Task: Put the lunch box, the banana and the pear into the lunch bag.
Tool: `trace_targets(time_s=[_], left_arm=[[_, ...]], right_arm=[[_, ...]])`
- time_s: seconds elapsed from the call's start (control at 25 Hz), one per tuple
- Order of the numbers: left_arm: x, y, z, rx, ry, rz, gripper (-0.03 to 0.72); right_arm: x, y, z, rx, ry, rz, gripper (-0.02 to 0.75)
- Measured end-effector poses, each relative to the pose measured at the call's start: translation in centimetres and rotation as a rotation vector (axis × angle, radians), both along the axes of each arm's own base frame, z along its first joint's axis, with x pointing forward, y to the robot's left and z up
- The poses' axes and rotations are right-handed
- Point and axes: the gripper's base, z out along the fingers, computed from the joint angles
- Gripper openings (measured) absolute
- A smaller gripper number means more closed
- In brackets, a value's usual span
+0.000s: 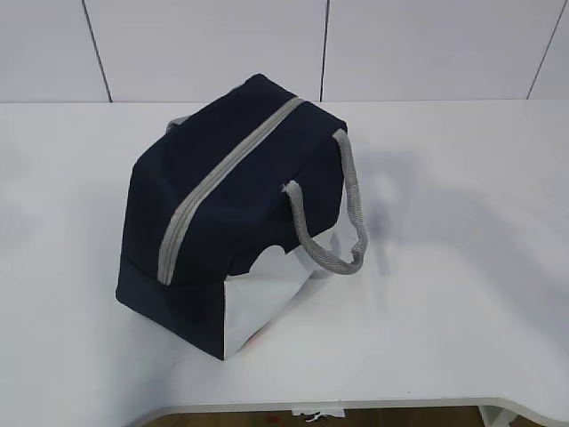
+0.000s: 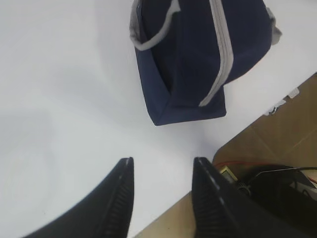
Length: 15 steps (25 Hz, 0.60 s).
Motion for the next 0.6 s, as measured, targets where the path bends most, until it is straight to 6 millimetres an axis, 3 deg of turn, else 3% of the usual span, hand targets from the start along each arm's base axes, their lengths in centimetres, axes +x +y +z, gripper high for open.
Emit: trace_targets(time_s=[0.12,0.2,0.28,0.32,0.4,0.44,0.6], left_arm=[[-1.7,1.1,-0.6,0.003,-0.024,0.006,0.277],[-3.1,2.4,-2.1,0.041,-0.043,0.026,0.237],[-4.0,2.9,-2.3,0.038,-0.064,0.03,0.229],[-5.0,3.7,-3.3,0.049,-0.076,0.038,0.223],[-5.3,3.9,-4.7,0.067,-0.049,0.037,0.22],[-7.2,4.9,-4.2,0.023,-0.124,0.041,0.22],[-9.4,6.1,-6.5,0.004,-0.148,0.04,0.218]], right_arm=[[-2.6,-0.9,-0.4,-0.005,-0.048,-0.002,0.415],[-3.8,-1.5,-0.8,-0.015,-0.073,-0.009,0.415],[-5.0,-2.0,-1.9,-0.028,-0.083,-0.016,0.415],[-5.8,-2.3,-2.4,-0.028,-0.093,-0.018,0.415],[-6.8,-2.6,-3.4,-0.03,-0.097,-0.019,0.415],[-7.5,-2.8,-3.8,-0.027,-0.107,-0.018,0.415],[-9.4,-3.4,-6.1,-0.028,-0.12,-0.021,0.415]])
